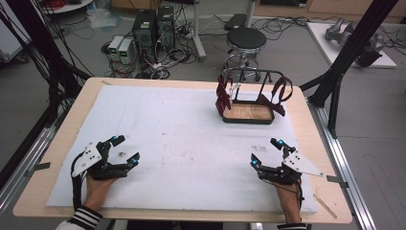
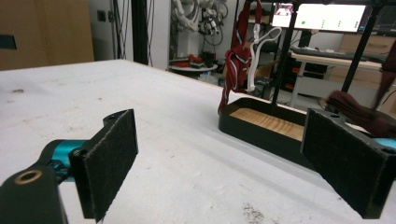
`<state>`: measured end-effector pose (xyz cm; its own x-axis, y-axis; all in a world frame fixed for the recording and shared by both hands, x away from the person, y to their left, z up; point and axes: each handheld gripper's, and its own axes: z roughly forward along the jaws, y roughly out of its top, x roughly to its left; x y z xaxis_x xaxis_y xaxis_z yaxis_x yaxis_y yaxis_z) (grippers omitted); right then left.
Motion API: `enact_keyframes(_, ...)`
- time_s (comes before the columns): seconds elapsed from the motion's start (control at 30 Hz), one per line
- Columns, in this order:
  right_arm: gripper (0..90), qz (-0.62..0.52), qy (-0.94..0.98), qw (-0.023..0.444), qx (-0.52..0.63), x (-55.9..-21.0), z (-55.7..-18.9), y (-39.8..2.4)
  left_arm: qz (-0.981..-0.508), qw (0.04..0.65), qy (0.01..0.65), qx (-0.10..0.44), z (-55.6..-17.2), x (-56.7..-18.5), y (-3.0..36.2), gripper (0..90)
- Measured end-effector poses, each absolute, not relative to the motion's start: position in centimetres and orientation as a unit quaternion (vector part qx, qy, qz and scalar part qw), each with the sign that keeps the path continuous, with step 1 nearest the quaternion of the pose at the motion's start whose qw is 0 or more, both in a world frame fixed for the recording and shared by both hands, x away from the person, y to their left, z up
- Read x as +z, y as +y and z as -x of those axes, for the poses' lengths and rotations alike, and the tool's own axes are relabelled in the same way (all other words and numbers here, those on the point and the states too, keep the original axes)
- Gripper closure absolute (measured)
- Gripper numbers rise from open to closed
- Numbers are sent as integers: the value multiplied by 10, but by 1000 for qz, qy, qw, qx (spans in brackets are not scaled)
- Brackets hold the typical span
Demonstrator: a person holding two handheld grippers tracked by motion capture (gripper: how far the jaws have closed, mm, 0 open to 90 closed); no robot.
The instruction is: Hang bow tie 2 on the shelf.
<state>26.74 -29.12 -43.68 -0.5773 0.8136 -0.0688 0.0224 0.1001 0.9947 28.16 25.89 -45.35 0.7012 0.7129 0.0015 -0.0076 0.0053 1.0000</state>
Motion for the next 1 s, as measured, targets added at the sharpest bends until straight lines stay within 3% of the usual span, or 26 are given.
enact_keyframes(1.0,103,-323,634,349,610,-455,-266,-287,-641,660,272,281,-280,-455,260,136)
